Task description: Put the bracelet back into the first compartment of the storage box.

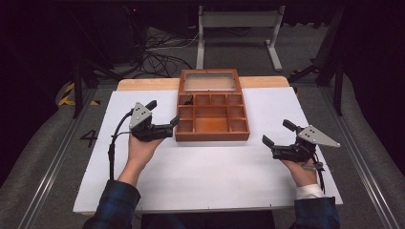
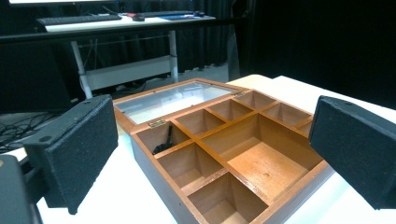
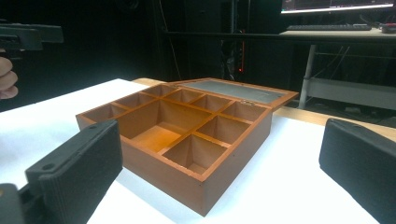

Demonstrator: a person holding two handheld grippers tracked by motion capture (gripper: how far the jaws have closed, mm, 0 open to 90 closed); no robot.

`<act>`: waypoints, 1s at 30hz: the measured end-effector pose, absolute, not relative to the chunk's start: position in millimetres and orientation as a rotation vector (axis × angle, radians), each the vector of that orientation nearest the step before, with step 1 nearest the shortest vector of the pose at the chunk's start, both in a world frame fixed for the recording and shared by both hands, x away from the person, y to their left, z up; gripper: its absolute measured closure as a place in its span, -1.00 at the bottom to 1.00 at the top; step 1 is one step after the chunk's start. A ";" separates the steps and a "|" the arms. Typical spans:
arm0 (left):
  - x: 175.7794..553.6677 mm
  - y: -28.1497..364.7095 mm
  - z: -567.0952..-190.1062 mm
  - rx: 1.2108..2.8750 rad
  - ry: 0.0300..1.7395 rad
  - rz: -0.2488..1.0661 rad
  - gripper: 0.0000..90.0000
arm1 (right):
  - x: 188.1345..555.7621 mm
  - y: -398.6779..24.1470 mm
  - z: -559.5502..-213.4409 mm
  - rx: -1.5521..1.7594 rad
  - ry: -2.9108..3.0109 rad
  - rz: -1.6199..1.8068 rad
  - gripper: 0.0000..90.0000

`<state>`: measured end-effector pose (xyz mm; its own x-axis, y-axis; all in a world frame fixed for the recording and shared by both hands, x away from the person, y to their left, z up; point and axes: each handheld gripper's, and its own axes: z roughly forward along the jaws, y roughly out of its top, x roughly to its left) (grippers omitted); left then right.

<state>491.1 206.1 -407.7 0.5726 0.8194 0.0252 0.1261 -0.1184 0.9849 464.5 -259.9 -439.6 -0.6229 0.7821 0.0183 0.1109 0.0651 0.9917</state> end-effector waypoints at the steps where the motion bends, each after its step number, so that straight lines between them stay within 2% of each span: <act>1: 490.2 206.5 -407.9 1.604 0.816 0.718 -0.96 | 464.6 -259.6 -439.7 0.890 1.804 1.599 -1.00; 30: 460.3 216.1 -416.4 1.593 0.797 0.731 -0.99 | 463.9 -261.0 -439.9 0.861 1.792 1.626 -1.00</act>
<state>460.3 216.1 -416.4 0.5748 0.8175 0.0350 0.1055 -0.1165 0.9876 463.9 -261.0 -439.9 -0.6330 0.7741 0.0118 0.0868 0.0558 0.9947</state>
